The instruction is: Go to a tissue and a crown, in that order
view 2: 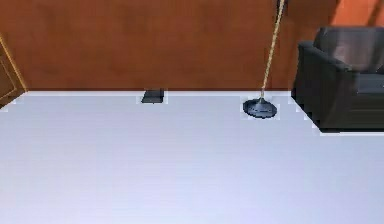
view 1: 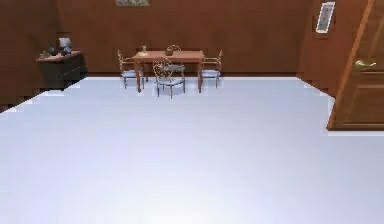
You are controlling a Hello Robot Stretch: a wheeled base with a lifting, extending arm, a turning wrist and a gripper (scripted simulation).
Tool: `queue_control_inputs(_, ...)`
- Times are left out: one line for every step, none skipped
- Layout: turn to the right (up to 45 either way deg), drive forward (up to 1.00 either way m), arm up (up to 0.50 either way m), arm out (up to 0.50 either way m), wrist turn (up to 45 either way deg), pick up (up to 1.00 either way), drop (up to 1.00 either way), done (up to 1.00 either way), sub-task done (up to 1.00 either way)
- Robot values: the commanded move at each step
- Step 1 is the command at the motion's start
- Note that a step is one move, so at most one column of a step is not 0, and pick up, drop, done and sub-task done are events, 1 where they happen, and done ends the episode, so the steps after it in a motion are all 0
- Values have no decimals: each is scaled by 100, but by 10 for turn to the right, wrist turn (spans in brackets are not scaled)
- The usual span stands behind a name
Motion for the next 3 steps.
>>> queue_control_inputs(0, 30, 0, 0, 0, 0, 0, 0, 0)
queue_control_inputs(-300, 0, 0, 0, 0, 0, 0, 0, 0)
queue_control_inputs(0, 100, 0, 0, 0, 0, 0, 0, 0)
